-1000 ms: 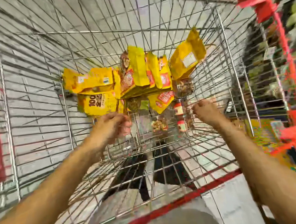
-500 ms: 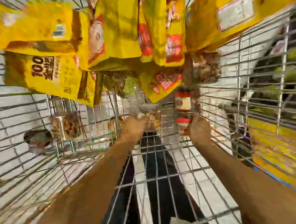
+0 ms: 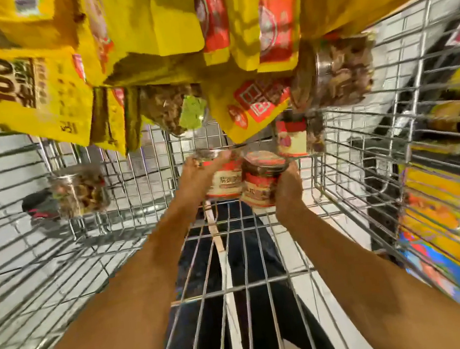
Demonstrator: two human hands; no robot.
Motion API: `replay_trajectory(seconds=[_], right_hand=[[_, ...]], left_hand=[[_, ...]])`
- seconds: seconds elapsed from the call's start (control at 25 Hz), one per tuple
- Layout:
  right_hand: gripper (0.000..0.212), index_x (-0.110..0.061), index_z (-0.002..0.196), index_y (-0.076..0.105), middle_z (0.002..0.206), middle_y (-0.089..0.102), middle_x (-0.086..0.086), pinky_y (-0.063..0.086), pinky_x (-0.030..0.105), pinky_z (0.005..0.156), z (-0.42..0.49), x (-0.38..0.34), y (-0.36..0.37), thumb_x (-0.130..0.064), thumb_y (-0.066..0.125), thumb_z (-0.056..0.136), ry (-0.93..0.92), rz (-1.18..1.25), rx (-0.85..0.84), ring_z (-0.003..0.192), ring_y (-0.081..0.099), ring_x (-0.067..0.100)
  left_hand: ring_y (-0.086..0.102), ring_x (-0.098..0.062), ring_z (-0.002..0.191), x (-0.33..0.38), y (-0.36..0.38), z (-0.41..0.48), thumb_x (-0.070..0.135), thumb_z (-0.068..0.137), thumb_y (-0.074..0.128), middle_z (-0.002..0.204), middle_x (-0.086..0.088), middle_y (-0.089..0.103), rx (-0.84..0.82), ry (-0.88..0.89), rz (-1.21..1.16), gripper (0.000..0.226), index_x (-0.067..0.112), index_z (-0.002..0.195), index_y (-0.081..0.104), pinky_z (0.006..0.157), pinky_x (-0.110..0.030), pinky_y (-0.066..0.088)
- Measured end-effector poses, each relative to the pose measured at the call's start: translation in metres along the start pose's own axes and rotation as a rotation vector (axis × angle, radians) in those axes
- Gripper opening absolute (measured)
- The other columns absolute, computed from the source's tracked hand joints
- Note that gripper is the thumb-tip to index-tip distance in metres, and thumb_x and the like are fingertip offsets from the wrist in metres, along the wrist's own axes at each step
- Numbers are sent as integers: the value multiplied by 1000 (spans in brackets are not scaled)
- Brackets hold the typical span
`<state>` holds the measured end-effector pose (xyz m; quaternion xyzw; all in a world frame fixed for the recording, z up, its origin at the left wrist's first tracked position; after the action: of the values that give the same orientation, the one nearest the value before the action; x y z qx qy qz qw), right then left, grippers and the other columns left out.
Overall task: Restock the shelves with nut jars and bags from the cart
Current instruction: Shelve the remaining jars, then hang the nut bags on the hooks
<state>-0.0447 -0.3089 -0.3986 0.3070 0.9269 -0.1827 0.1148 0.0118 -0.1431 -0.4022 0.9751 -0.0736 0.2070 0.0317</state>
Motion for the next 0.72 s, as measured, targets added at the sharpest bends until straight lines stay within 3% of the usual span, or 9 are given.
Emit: replay_trajectory(seconds=[0.08, 0.16, 0.24, 0.32, 0.4, 0.56, 0.64, 0.72], right_hand=[[51, 2, 134, 41, 127, 53, 27, 51, 45, 92, -11, -4, 7, -33, 23, 102, 38, 94, -151, 108, 57, 40], [60, 0, 129, 48, 117, 60, 23, 47, 46, 93, -34, -18, 19, -44, 22, 100, 112, 167, -327, 100, 60, 36], [60, -5, 125, 52, 112, 66, 19, 50, 44, 92, -59, -37, 30, -48, 20, 99, 140, 135, -420, 99, 64, 34], [58, -7, 129, 49, 130, 54, 22, 38, 52, 105, -92, -67, 36, -49, 23, 98, 113, 50, -487, 121, 51, 39], [65, -8, 135, 46, 138, 48, 20, 33, 54, 108, -140, -105, 37, -55, 23, 96, 42, 7, -590, 126, 45, 38], [76, -17, 122, 61, 120, 64, 13, 47, 50, 95, -261, -162, 15, -71, 20, 87, -144, 197, -803, 109, 62, 30], [77, -18, 108, 69, 103, 72, 8, 57, 43, 78, -305, -171, -14, -73, 21, 84, -245, 311, -744, 92, 69, 25], [80, -19, 101, 73, 96, 74, 7, 58, 40, 72, -344, -169, -58, -75, 19, 82, -348, 403, -676, 87, 71, 23]], left_hand=[[72, -11, 72, 12, -6, -15, 55, 67, 69, 80, 6, 75, -104, 7, 12, 31, 33, 88, 68, 60, -26, 56], [71, -13, 70, 26, -21, -33, 51, 71, 67, 78, 4, 75, -103, -37, -33, 33, 23, 89, 70, 63, -27, 56], [70, -12, 64, 54, -36, -60, 52, 67, 65, 73, 3, 74, -141, -46, -79, 33, 23, 77, 75, 62, -26, 56], [71, -10, 64, 81, -48, -94, 53, 66, 59, 74, 3, 75, -206, -4, -99, 30, 30, 73, 77, 59, -23, 56], [71, -9, 62, 122, -58, -141, 52, 67, 53, 73, 3, 75, -264, 54, -116, 39, 22, 80, 76, 51, -20, 55], [71, -10, 64, 202, -56, -238, 55, 63, 50, 73, 1, 74, -348, 214, -81, 49, 18, 94, 64, 61, -28, 57], [71, -14, 65, 230, -42, -280, 61, 57, 61, 74, -2, 75, -429, 303, -69, 54, 17, 86, 70, 56, -29, 59], [72, -16, 67, 245, -16, -321, 64, 46, 72, 77, -3, 75, -547, 342, 15, 60, 18, 84, 75, 55, -32, 58]])
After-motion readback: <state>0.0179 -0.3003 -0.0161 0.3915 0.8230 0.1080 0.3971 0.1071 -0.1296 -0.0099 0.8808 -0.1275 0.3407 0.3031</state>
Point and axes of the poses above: each hand's wrist, its own z-axis towards the middle knuckle, its own y-axis out of the palm, x = y × z, the point moved 5 cm from there along z, towards the middle knuckle
